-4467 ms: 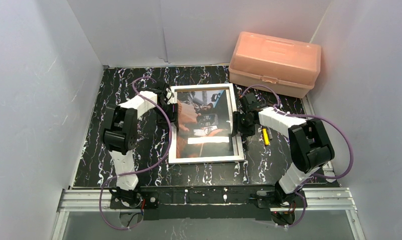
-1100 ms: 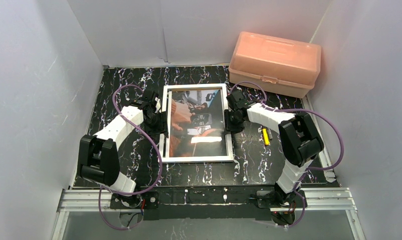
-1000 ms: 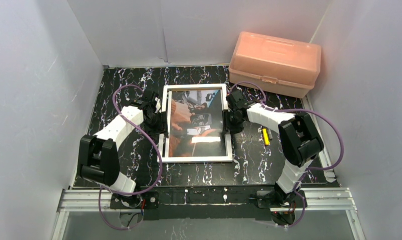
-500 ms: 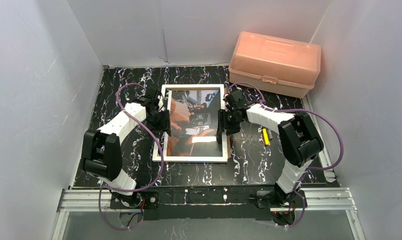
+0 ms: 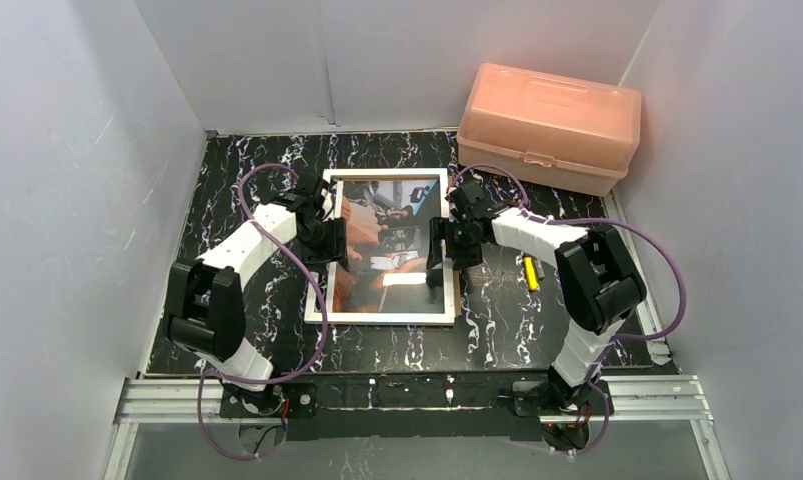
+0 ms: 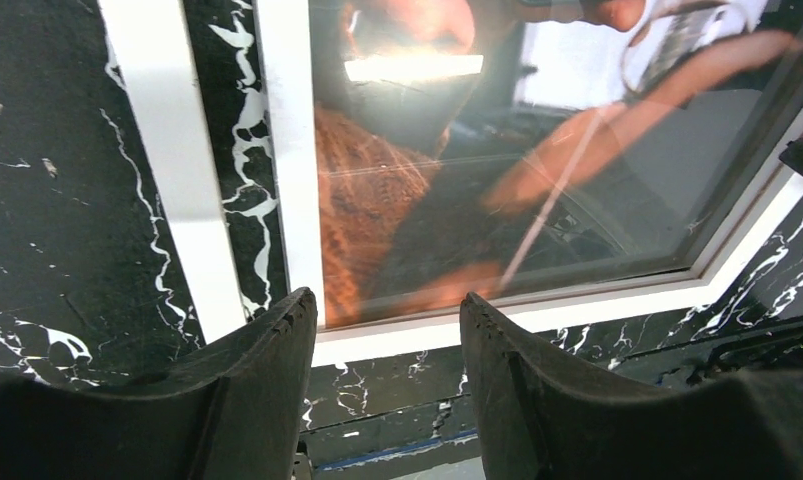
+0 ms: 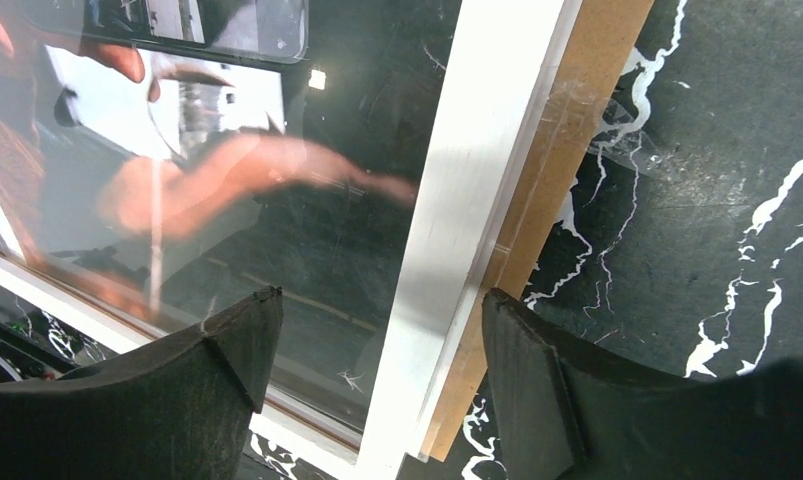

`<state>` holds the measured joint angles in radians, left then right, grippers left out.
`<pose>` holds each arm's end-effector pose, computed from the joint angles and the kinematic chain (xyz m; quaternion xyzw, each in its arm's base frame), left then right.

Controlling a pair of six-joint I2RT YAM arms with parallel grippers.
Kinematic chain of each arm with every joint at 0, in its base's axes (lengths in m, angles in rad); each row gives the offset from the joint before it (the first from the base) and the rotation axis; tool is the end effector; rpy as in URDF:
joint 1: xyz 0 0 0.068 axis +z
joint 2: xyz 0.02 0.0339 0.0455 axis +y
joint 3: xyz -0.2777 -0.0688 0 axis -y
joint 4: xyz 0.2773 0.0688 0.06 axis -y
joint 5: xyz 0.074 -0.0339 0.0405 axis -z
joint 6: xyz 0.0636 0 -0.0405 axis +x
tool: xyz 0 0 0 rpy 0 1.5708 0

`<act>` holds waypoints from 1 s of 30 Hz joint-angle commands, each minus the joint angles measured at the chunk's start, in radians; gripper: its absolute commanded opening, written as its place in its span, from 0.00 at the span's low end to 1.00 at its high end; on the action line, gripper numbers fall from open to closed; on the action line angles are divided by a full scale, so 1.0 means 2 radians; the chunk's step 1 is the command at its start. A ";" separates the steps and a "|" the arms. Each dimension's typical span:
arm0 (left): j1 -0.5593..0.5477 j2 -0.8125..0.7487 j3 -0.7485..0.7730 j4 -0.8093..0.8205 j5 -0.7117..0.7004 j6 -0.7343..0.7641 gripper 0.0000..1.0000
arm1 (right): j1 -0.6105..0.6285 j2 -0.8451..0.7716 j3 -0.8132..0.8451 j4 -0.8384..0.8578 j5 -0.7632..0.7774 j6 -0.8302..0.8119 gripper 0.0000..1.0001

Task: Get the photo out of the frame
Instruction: Adjust the photo frame at the center of the board.

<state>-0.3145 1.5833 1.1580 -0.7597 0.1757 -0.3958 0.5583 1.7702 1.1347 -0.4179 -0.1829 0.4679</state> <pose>0.3315 -0.1195 0.2048 -0.0229 0.9775 -0.1471 0.1491 0.3343 0.2224 0.1507 -0.0668 0.9606 0.2020 0.1786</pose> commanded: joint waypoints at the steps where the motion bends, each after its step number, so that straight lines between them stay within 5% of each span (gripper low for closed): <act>1: -0.014 0.001 0.020 -0.006 0.014 -0.010 0.53 | 0.001 -0.004 0.002 0.000 0.010 0.001 0.81; 11: -0.036 0.016 0.020 0.004 0.020 -0.021 0.53 | 0.000 0.010 -0.003 0.004 -0.007 0.003 0.81; 30: -0.043 0.010 0.011 0.009 0.016 -0.025 0.53 | -0.004 0.027 -0.007 -0.008 0.000 0.013 0.97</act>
<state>-0.3931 1.6238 1.1774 -0.7330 0.2024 -0.4431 0.5522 1.7866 1.1362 -0.4107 -0.2058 0.4904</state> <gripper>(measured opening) 0.531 0.920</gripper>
